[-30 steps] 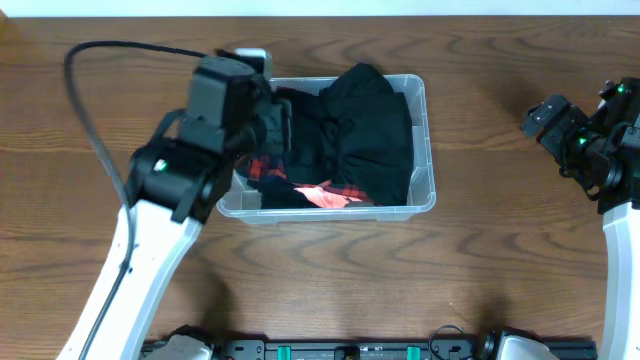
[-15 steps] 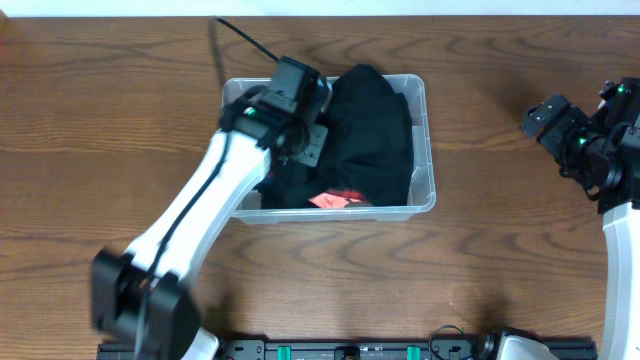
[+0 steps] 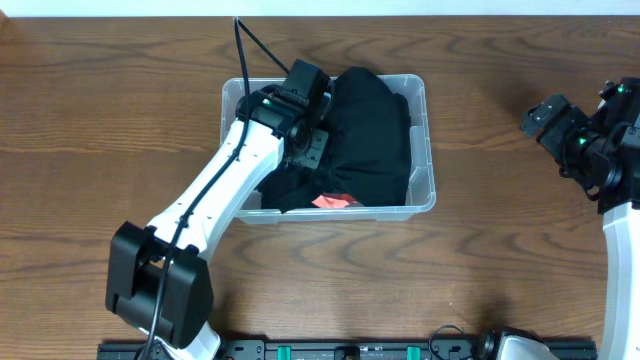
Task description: Pack container
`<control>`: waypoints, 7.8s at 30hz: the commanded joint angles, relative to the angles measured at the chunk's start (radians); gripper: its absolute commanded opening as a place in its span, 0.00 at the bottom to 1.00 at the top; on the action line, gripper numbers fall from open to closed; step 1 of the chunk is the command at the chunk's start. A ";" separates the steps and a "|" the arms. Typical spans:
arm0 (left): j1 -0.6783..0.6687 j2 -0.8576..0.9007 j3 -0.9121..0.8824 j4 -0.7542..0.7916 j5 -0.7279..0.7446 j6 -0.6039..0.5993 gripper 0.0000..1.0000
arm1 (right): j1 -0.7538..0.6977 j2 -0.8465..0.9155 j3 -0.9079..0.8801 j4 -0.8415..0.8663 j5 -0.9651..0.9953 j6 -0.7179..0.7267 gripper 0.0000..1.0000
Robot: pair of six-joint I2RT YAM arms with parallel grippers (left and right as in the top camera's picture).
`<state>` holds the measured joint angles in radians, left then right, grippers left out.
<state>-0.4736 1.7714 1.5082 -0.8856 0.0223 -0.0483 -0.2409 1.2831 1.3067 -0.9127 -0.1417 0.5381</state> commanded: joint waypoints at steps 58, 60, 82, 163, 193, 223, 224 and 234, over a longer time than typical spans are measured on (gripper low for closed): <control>-0.061 0.285 0.114 0.310 0.262 -0.039 0.32 | -0.008 0.002 0.001 0.000 0.004 0.007 0.99; -0.060 0.263 0.114 0.305 0.262 -0.039 0.32 | -0.008 0.002 0.001 0.000 0.004 0.007 0.99; 0.256 -0.597 0.127 -0.146 -0.212 -0.038 0.75 | -0.008 0.002 0.001 0.000 0.004 0.007 0.99; 0.405 -1.760 -1.413 0.574 -0.082 -0.209 0.98 | -0.008 0.002 0.001 0.000 0.004 0.007 0.99; 0.405 -1.760 -1.413 0.574 -0.082 -0.209 0.98 | 0.035 -0.110 -0.026 -0.015 0.038 -0.007 0.99; 0.405 -1.760 -1.413 0.574 -0.082 -0.209 0.98 | 0.316 -1.061 -0.888 0.329 0.193 -0.516 0.99; 0.405 -1.760 -1.413 0.574 -0.082 -0.209 0.98 | 0.316 -1.091 -0.911 0.335 0.193 -0.517 0.99; 0.405 -1.760 -1.413 0.574 -0.082 -0.209 0.98 | 0.316 -1.279 -1.059 0.364 0.186 -0.509 0.99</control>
<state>-0.0719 0.0113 0.1200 -0.3088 -0.0555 -0.2584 0.0654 0.0273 0.2729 -0.5571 0.0555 0.0399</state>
